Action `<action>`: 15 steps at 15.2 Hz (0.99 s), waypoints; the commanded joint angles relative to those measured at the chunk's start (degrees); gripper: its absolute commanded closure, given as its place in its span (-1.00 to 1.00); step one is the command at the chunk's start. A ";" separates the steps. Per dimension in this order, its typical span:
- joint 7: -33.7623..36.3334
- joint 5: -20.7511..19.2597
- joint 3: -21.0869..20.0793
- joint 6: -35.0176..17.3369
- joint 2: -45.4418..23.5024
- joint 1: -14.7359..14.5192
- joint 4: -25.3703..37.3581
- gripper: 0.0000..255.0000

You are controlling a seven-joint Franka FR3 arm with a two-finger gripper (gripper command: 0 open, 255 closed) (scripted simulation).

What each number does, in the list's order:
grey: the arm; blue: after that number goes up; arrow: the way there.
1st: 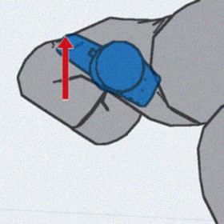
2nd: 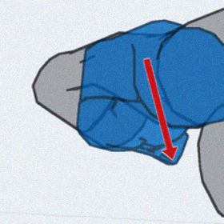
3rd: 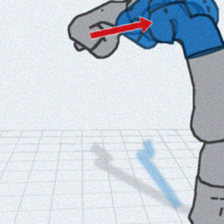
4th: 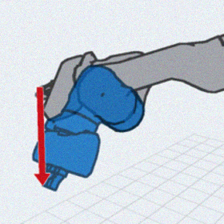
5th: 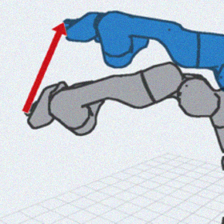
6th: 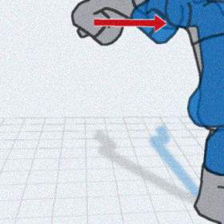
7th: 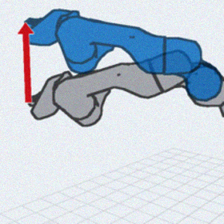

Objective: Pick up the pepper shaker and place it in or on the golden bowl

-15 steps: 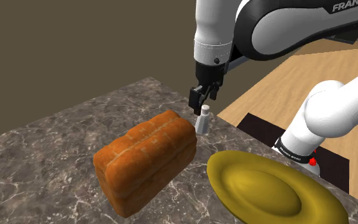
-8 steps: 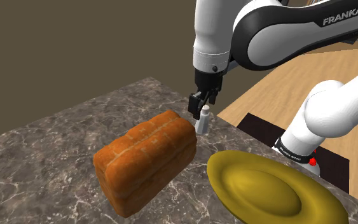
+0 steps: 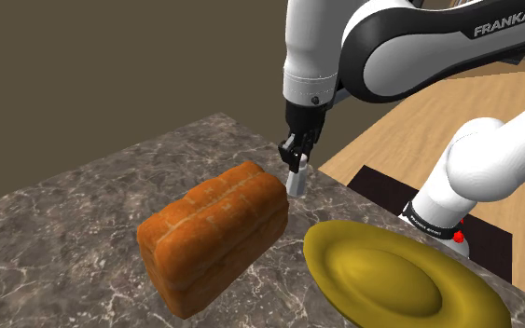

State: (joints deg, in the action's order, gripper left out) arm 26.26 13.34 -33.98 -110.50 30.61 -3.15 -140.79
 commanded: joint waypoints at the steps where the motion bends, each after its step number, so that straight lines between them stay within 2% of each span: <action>1: -0.01 0.00 -0.01 0.00 -0.05 0.01 -0.09 1.00; 5: 0.02 0.01 -0.04 0.00 -0.06 0.00 -0.08 1.00; 15: -0.47 -0.85 2.07 8.06 1.65 0.17 6.29 1.00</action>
State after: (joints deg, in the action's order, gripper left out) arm 25.93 12.56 -32.19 -103.21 32.00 -2.98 -134.98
